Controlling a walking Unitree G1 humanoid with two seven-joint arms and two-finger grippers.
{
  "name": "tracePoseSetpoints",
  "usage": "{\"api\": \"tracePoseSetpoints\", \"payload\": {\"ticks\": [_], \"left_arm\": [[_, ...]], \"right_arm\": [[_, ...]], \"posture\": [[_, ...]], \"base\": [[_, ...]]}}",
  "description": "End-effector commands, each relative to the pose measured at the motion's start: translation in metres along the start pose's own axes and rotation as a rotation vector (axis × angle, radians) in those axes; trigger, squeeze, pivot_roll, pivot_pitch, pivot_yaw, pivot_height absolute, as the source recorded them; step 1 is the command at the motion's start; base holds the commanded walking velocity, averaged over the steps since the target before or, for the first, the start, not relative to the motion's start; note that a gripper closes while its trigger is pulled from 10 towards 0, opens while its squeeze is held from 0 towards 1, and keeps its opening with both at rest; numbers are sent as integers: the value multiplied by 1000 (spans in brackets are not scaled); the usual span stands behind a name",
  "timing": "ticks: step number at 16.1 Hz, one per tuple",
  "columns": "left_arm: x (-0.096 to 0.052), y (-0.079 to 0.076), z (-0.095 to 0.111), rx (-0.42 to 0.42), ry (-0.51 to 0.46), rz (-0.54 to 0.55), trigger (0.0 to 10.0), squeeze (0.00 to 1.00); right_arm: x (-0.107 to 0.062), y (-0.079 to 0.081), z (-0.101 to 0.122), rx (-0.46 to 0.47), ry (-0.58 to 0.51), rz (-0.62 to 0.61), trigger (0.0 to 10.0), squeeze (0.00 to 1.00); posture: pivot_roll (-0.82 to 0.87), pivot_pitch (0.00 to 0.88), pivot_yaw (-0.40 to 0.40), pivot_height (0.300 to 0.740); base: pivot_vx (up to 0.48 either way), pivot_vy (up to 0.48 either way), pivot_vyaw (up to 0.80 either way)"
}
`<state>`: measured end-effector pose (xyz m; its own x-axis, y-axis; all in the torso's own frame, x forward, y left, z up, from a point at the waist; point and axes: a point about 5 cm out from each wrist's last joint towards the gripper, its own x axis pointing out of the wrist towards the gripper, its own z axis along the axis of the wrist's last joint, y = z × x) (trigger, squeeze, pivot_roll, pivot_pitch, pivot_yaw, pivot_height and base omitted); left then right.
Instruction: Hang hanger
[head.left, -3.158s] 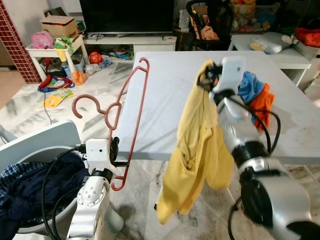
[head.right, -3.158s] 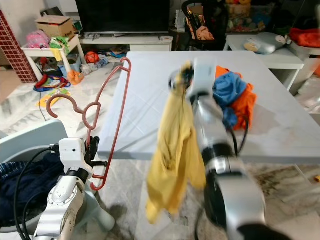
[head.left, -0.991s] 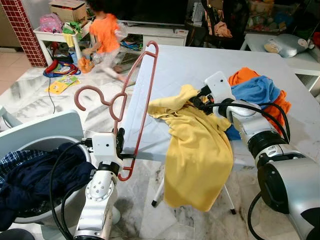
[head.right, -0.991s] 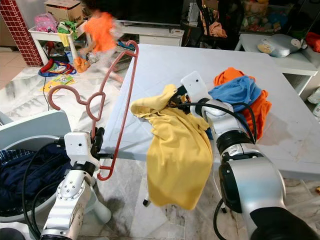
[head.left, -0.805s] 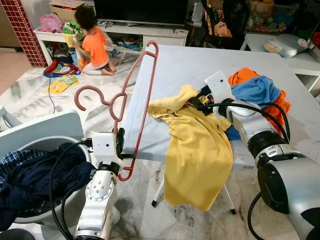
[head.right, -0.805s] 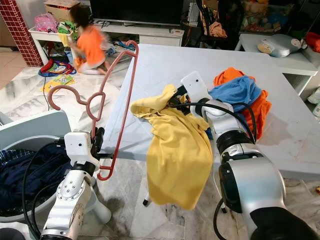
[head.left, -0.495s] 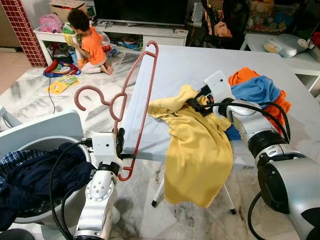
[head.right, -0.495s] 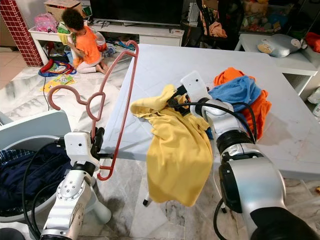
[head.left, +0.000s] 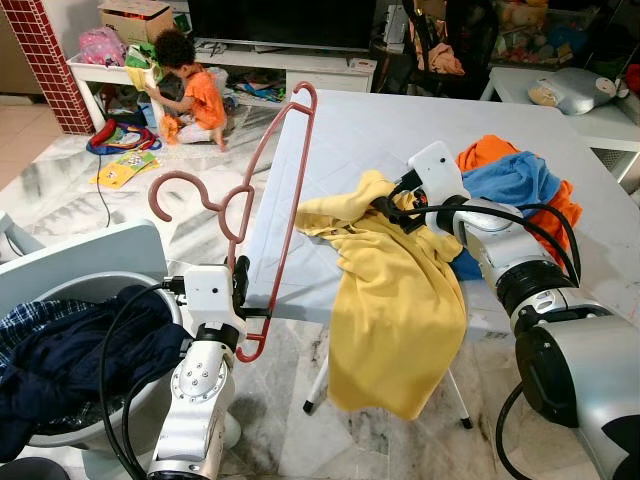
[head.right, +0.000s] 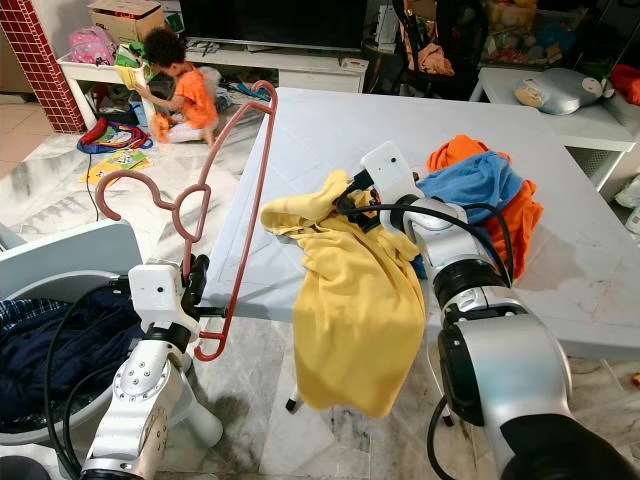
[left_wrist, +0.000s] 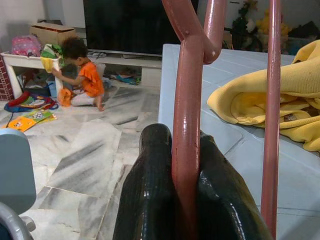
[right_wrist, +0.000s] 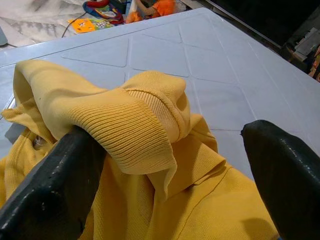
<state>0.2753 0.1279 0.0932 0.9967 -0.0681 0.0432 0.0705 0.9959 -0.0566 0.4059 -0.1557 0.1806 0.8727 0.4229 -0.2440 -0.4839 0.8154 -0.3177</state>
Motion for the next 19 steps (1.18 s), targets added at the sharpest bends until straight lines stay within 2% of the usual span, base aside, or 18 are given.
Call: {"api": "tracePoseSetpoints", "payload": {"ticks": [1,7,8,9,10,14,17,18,19], "left_arm": [[0,-2,-3,-7,18,-14,10000,0],[0,-2,-3,-7,18,-14,10000,0],[-1,4,-10,57,57,-7,10000,0],[-1,14,-14,116,80,28,10000,0],[-1,20,-15,137,84,58,10000,0],[3,26,-14,147,82,80,10000,0],[4,23,-15,154,78,74,10000,0],[4,22,-16,156,78,71,10000,0],[4,21,-15,158,76,68,10000,0]], "right_arm": [[-1,-4,6,-14,-12,-8,10000,1000],[-1,-4,6,-14,-12,-8,10000,1000],[-3,25,-43,232,32,21,10000,1000],[-8,43,-77,388,68,-73,10000,1000],[-10,45,-83,401,80,-111,10000,1000],[-13,43,-85,416,72,-127,10000,1000],[-17,23,-72,413,7,-144,10000,953],[-16,19,-67,411,-6,-129,10000,910],[-16,18,-64,391,-7,-102,10000,765]], "posture": [[13,0,-38,740],[13,0,-38,740],[6,0,34,740],[7,0,33,740],[9,0,33,740],[7,0,42,740],[-4,0,46,740],[-4,0,46,740],[-4,0,46,740]], "base": [[0,0,0],[0,0,0],[0,0,0],[0,0,0],[0,0,0],[0,0,0],[0,0,0],[0,0,0],[0,0,0]]}}
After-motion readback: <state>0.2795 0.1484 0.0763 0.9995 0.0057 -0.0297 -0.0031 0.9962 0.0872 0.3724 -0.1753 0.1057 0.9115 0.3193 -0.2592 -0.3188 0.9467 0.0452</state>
